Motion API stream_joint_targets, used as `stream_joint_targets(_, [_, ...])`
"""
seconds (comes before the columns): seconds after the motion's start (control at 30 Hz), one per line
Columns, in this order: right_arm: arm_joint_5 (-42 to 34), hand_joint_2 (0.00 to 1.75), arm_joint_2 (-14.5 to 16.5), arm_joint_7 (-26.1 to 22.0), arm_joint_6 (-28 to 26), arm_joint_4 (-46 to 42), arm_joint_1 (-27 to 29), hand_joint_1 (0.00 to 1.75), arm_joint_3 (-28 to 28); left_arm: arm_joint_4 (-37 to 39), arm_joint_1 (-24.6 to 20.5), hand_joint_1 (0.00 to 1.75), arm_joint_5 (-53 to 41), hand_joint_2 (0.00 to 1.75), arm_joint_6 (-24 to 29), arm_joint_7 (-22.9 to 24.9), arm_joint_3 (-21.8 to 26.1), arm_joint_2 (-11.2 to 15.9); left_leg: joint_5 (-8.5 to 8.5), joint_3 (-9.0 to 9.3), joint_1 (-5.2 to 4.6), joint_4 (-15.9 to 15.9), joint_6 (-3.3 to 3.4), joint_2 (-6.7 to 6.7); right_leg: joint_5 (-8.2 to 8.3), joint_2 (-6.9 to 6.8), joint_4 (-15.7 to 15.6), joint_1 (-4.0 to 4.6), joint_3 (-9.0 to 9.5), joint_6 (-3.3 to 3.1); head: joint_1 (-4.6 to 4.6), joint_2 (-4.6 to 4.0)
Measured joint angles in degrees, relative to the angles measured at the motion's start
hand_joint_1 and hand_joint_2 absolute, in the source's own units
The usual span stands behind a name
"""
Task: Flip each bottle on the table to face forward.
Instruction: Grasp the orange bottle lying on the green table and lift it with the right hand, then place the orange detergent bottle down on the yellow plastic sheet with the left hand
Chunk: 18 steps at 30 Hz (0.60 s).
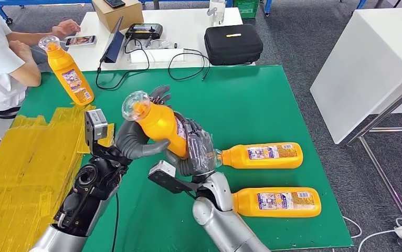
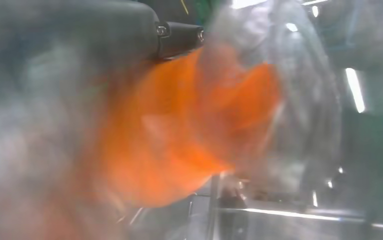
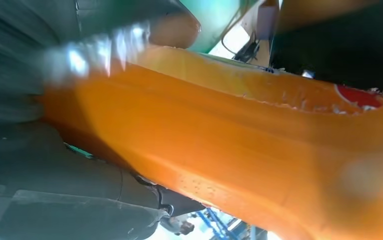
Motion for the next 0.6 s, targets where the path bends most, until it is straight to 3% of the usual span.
stream_joint_targets(0.47, [-5.0,1.75,0.1,0.4,-0.1,2.7,-1.6,1.75,7.9,2.0,0.1,0.00,1.7,1.75,-0.1,-0.9,1.2,0.7,0.00,-0.01,-0.01,0.0,0.00,0.00,0.00,0.00,0.0,-0.01,-0.01,0.00,0.00,0.00])
stream_joint_targets(0.6, [-5.3,1.75,0.1,0.6,-0.2,2.8,-1.9,1.68,9.3,2.4,0.1,0.00,2.1,1.75,0.0,-1.2,1.8,0.7,0.00,-0.01,-0.01,0.0,0.00,0.01,0.00,0.00,0.0,-0.01,-0.02,0.00,0.01,0.00])
